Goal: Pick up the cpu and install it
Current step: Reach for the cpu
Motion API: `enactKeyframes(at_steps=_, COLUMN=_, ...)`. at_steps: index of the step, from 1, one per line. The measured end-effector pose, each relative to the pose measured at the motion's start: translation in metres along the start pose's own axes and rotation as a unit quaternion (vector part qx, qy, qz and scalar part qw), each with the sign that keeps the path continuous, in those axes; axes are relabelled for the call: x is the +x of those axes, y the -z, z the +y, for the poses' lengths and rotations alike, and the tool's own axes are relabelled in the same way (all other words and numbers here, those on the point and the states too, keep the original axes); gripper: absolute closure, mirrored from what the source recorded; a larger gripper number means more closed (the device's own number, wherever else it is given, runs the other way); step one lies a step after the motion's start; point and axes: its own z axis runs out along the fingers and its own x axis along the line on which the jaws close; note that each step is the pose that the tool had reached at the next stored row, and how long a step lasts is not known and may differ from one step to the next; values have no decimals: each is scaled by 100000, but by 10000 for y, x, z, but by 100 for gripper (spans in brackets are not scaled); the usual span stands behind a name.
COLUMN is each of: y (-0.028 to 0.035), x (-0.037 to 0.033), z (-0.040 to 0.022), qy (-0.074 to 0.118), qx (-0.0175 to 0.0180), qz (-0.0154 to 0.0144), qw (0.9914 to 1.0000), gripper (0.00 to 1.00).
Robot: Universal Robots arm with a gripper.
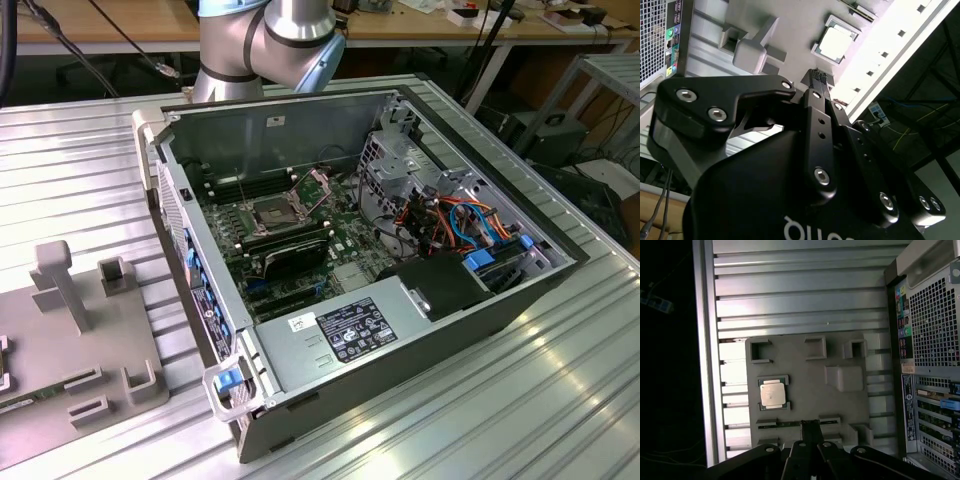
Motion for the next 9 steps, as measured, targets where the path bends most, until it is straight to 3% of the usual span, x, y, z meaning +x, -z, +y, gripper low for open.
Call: enactKeyframes(at_steps=9, y=-92, x=2, z=-4, qy=-3, qx=-13, qz=-11, qw=100000, gripper=89)
